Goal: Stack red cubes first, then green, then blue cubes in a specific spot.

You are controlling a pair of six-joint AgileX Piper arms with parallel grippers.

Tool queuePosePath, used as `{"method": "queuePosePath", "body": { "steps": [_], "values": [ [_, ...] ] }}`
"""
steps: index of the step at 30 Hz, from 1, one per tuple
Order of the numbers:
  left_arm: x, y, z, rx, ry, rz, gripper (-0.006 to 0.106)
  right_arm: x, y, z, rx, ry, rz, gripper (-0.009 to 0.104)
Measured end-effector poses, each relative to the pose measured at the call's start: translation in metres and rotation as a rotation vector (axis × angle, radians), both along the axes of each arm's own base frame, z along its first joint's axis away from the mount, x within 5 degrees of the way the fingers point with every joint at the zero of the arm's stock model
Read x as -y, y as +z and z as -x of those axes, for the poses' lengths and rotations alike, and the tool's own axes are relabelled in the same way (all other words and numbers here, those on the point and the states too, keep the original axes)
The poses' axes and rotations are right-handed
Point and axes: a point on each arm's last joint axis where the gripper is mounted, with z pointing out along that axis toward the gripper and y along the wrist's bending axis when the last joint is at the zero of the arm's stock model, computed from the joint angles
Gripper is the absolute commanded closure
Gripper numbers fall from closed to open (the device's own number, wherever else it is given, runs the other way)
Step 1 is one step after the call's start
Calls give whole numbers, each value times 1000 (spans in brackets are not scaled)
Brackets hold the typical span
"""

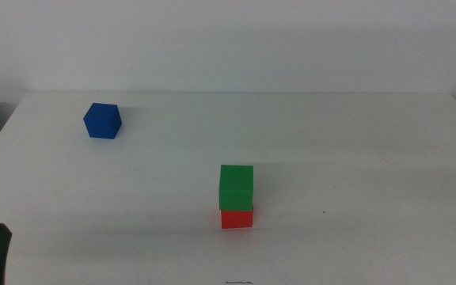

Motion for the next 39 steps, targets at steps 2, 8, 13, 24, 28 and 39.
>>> {"method": "queuePosePath", "body": {
  "steps": [2, 8, 13, 24, 28, 39],
  "values": [
    [0, 2, -1, -4, 0, 1, 8, 0, 0, 0, 0, 0, 0, 8],
    [1, 58, -17, -65, -2, 9, 8, 0, 0, 0, 0, 0, 0, 8],
    [5, 122, -59, -286, -7, -5, 8, 0, 0, 0, 0, 0, 0, 8],
    [17, 145, -161, -832, -32, -7, 8, 0, 0, 0, 0, 0, 0, 8],
    [19, 129, -185, -912, -33, -2, 8, 0, 0, 0, 0, 0, 0, 8],
    [17, 128, -282, -1043, -19, -152, 8, 0, 0, 0, 0, 0, 0, 8]
  ]
}}
